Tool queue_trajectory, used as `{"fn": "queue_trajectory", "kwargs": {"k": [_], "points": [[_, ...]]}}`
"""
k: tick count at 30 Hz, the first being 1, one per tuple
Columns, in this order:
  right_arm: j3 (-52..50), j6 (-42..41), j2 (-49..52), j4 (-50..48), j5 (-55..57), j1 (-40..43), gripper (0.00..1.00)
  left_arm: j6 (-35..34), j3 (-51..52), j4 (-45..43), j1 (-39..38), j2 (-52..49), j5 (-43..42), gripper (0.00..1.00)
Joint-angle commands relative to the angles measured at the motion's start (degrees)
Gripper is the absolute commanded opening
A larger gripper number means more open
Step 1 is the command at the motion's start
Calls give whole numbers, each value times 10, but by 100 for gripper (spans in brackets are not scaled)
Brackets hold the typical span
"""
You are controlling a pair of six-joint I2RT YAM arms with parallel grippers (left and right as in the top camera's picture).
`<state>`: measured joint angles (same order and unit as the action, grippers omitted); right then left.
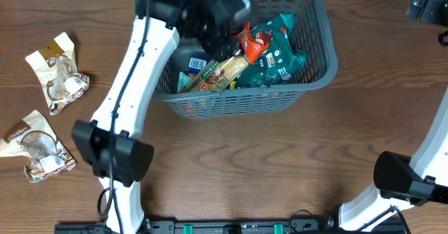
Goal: Pack container
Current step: 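Withdraw the left gripper left toward the Pantree snack bags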
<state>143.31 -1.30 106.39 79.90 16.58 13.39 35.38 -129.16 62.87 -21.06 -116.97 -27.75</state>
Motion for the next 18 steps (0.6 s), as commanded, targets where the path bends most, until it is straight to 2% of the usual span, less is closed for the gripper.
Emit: {"fn": "queue_trajectory", "kwargs": {"k": [1,6,10,18], "points": [[6,-8,-13,1,8,4,99,-76,-74,-1,3,49,76,99],[6,-8,-13,1,8,4,99,-177,-132,0,21,86,255,99],[6,-8,-13,1,8,4,99,-290,-133,22,76,121,367,99],[6,-8,-13,1,8,4,99,-447,-133,102,213,144,417,99]]}}
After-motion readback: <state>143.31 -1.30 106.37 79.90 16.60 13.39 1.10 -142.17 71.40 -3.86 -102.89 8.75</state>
